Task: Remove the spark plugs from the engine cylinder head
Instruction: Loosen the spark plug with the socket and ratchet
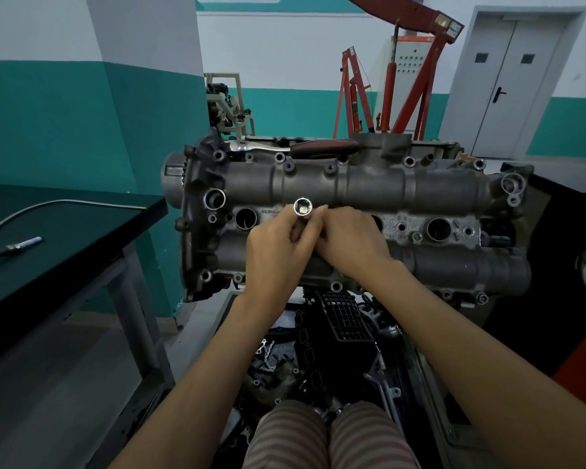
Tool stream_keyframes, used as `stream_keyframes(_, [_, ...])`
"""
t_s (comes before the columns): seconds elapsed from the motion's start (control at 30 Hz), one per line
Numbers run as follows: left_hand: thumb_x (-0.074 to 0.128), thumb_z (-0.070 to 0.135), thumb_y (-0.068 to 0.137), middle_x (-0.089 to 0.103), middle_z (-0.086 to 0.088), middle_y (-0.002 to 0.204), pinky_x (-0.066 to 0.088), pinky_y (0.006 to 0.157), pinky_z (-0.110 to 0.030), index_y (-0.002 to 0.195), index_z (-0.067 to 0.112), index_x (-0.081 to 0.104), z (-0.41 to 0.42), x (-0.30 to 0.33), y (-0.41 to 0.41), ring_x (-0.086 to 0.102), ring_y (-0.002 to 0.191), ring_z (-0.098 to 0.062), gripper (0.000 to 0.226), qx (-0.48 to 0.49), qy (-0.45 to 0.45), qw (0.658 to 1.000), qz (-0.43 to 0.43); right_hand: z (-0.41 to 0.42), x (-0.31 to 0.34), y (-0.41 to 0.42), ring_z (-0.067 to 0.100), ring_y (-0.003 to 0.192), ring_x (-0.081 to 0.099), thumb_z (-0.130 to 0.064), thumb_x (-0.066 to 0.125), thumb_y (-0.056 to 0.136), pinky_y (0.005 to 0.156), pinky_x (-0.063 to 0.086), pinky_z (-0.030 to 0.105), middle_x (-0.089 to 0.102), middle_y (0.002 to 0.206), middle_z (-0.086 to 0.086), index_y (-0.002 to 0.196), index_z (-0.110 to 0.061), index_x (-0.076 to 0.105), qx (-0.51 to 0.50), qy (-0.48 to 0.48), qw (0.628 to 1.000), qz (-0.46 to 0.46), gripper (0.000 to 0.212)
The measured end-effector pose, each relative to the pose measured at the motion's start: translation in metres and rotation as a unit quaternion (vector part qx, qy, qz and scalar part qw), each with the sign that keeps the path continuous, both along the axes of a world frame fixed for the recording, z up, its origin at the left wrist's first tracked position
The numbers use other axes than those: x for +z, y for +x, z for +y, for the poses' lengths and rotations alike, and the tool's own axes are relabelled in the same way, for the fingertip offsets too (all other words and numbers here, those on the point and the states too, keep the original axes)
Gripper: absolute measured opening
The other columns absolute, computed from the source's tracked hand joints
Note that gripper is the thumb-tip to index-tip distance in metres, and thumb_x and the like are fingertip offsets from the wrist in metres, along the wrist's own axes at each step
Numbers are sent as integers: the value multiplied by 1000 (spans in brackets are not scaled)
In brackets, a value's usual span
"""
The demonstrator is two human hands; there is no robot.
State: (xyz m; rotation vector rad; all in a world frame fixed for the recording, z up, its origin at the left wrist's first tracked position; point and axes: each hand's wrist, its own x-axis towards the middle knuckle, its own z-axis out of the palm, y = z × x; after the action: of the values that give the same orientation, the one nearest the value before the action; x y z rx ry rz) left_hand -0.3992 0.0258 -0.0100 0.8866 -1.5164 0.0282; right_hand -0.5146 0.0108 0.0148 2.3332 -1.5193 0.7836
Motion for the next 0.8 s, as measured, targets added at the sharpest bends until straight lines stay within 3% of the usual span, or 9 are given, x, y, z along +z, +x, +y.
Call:
stream_keyframes(0.07, [61,30,88,44,2,50,35,46,-22,67,8,46,1,-1,0,43,47,-13,34,-2,18,1000,-2,-1,-1,0,27,68,58,-30,41,89,55,31,31,51,63,-1,84,-15,55,-5,-11,1000,22,21])
stream_keyframes(0.17, [54,25,87,56,-6,60,40,49,-27,79,5,48,3,-1,0,51,51,-18,22,-24,31,999,-4,-1,-1,-1,30,68,55,-31,44,89,53,27,32,59,74,5,94,-13,48,8,-14,1000,21,19])
stream_keyframes(0.3, [55,16,86,51,-3,56,34,50,-16,74,8,52,4,1,-1,48,59,-19,15,-7,21,1000,-3,1,-1,1,13,45,32,-32,47,88,43,16,29,35,55,-9,85,-18,30,10,-1,1000,-24,23])
stream_keyframes(0.43, [61,22,89,42,-3,44,32,45,-24,65,5,56,1,3,-1,43,49,-24,30,8,8,1000,5,1,1,0,26,67,57,-37,44,84,52,30,30,61,71,4,85,-18,50,11,-2,1000,-9,20])
stream_keyframes(0.53, [61,27,88,42,-2,44,35,45,-29,63,5,56,1,2,-2,40,43,-19,33,7,-9,1000,3,0,1,0,26,71,58,-36,42,84,55,29,29,64,75,5,73,-21,46,7,4,1000,-2,19])
stream_keyframes(0.63, [59,30,86,47,-1,50,37,48,-29,67,6,50,2,0,-2,45,50,-19,31,5,12,1000,-3,-1,0,0,28,73,59,-32,41,90,57,28,30,64,77,6,88,-16,57,-8,-12,1000,27,22])
stream_keyframes(0.7, [54,27,85,53,-4,55,39,49,-27,74,3,50,3,-1,-1,50,51,-18,27,-11,26,1000,-1,-1,0,0,31,76,59,-32,42,91,57,29,31,63,82,8,95,-15,53,-2,-12,999,32,21])
stream_keyframes(0.8, [52,23,84,53,-8,55,35,50,-22,74,2,51,4,-1,-1,49,55,-20,23,-6,20,1000,-1,2,0,0,34,73,57,-32,43,89,53,28,33,62,82,10,89,-15,37,19,-4,1000,5,18])
